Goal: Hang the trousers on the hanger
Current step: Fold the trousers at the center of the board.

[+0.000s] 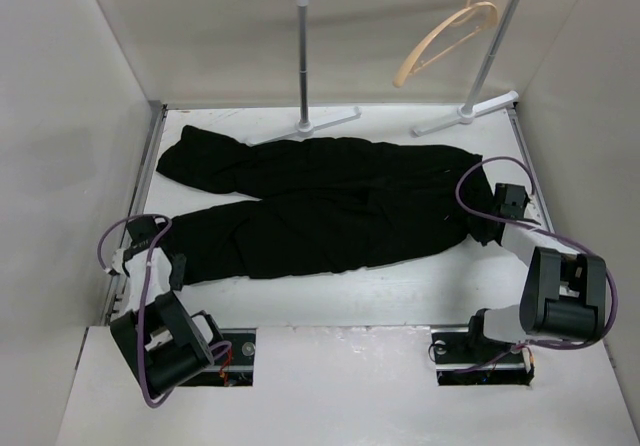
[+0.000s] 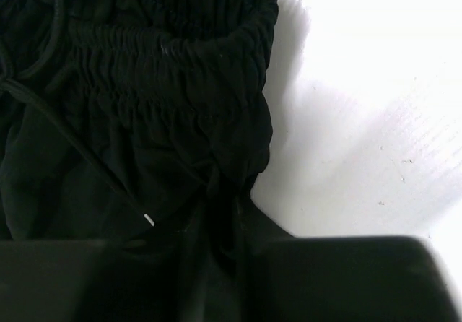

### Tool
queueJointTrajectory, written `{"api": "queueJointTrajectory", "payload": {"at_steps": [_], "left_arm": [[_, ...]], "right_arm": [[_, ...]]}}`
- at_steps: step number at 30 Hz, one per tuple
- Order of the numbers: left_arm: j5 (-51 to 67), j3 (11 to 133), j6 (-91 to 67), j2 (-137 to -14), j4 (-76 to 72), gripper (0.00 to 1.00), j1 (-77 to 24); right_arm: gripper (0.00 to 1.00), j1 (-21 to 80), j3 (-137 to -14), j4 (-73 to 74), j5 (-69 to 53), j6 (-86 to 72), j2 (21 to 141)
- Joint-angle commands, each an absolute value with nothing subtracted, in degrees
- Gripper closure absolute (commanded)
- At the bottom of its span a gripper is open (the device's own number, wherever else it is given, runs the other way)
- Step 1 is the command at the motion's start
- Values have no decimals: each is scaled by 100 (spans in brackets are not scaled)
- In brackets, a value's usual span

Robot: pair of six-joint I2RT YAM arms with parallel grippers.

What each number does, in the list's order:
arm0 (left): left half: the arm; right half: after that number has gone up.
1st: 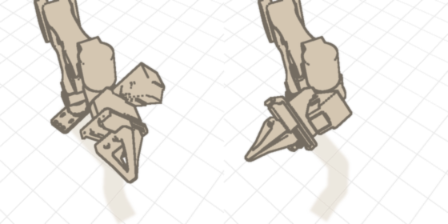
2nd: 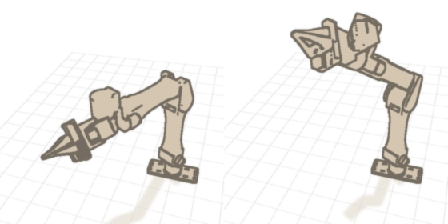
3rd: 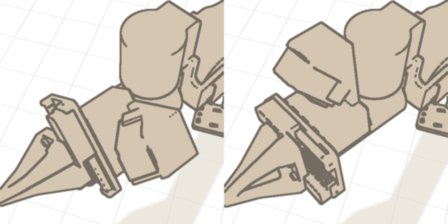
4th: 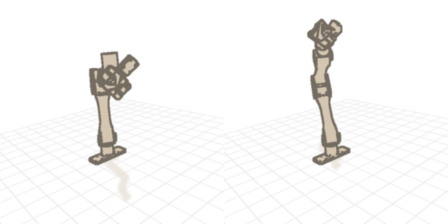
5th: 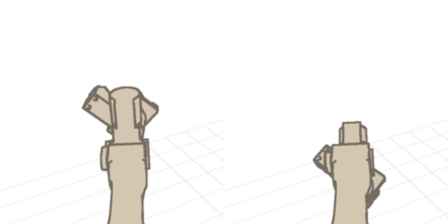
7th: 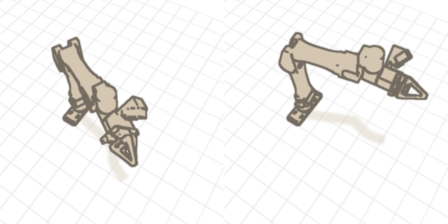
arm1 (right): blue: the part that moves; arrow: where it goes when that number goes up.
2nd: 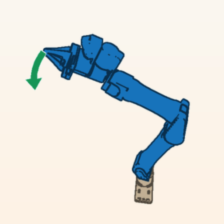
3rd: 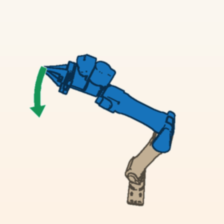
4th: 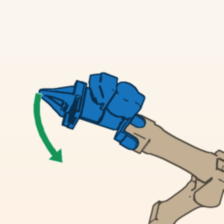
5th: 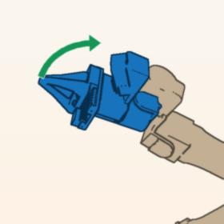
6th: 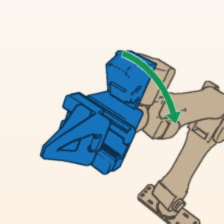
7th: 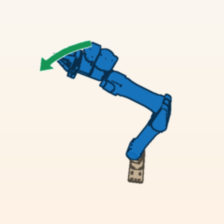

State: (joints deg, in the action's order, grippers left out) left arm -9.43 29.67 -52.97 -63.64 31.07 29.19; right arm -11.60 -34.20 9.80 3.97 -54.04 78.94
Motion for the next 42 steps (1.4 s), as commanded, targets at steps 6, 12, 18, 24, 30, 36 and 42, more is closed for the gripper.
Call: {"api": "queueJointTrajectory", "payload": {"at_steps": [6,12,18,24,30,36,42], "left_arm": [[-835,3321,-5388,-6672,2689,97,3037],[-1457,3990,-5458,-5768,3786,100,3028],[-1731,4683,-5485,-5273,4482,100,2932],[-1845,6018,-5519,-6123,4036,100,2406],[-2329,7915,-5467,-8276,3815,100,1623],[-2531,10227,-5160,-10175,3735,100,1113],[-2540,12705,-4826,-12222,3858,100,743]], "right_arm": [[92,-1121,-3253,1396,668,-5564,6938],[93,-1226,-2699,2749,887,-5177,4925],[94,-919,-3364,4322,834,-5178,4139],[93,-725,-4331,3973,1337,-4650,4797],[93,-875,-5394,3236,1037,-4834,6062],[94,-1032,-6853,2900,546,-4922,7723],[93,-1173,-7952,2830,527,-4922,9182]]}}
